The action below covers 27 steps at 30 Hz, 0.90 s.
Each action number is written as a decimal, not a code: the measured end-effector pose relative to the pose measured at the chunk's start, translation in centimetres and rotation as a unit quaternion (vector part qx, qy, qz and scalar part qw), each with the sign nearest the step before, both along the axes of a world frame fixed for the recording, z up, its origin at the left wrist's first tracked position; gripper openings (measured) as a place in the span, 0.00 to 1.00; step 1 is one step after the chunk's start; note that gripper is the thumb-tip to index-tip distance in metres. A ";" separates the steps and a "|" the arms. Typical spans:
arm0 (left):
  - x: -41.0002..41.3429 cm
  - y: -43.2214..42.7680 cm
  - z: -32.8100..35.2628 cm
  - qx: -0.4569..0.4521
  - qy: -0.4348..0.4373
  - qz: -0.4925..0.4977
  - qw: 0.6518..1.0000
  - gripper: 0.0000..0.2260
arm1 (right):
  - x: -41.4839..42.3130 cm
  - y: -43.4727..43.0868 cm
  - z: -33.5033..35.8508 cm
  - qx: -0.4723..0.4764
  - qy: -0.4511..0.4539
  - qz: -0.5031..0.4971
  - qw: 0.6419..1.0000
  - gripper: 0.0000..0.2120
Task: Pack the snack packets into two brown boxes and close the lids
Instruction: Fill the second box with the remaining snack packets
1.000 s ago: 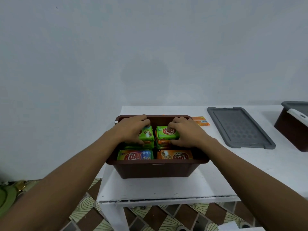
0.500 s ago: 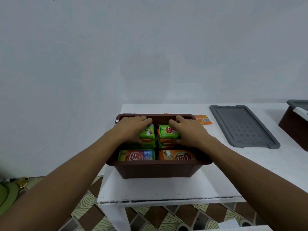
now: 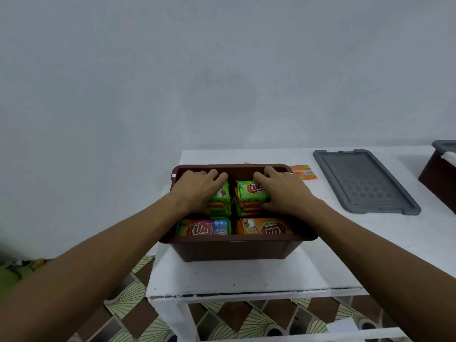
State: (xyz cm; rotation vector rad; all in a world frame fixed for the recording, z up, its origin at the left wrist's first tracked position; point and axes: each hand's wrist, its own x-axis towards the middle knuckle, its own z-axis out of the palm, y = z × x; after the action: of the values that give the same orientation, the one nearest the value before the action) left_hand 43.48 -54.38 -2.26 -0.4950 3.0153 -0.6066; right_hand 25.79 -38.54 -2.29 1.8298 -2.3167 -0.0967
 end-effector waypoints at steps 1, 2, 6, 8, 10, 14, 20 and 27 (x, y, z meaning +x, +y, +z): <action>0.1 0.1 0.0 -0.002 0.002 0.003 1.000 0.42 | -0.1 0.0 0.0 0.001 0.000 0.000 1.000 0.29; 0.1 0.2 -0.1 -0.002 0.005 0.004 1.000 0.42 | -0.1 0.0 0.0 0.001 0.000 -0.001 1.000 0.29; 0.1 0.0 -0.1 0.001 0.007 0.012 1.000 0.42 | -0.2 0.0 -0.1 0.001 0.000 -0.006 1.000 0.29; 0.2 -0.2 0.1 0.004 0.007 0.013 1.000 0.41 | -0.2 0.0 -0.2 -0.003 -0.003 -0.006 1.000 0.29; 0.3 -0.3 0.2 0.003 0.005 0.007 1.000 0.40 | -0.2 0.1 -0.2 -0.006 -0.004 -0.005 1.000 0.29; 0.5 -0.3 0.6 0.033 0.019 0.015 0.999 0.39 | -0.2 0.1 -0.2 -0.007 -0.012 -0.005 1.000 0.29; 0.8 0.1 0.4 0.065 0.038 0.027 0.997 0.35 | -0.6 0.5 0.1 0.010 -0.016 0.006 1.000 0.29; 0.8 -0.1 -0.2 0.091 0.054 0.022 0.994 0.32 | -1.6 1.0 0.5 0.024 -0.033 0.021 0.999 0.30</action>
State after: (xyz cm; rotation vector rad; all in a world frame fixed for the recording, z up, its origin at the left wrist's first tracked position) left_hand 44.32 -54.44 -2.46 -0.6002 3.1102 -0.3067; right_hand 24.18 -37.58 -1.82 1.9324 -2.3375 -0.0865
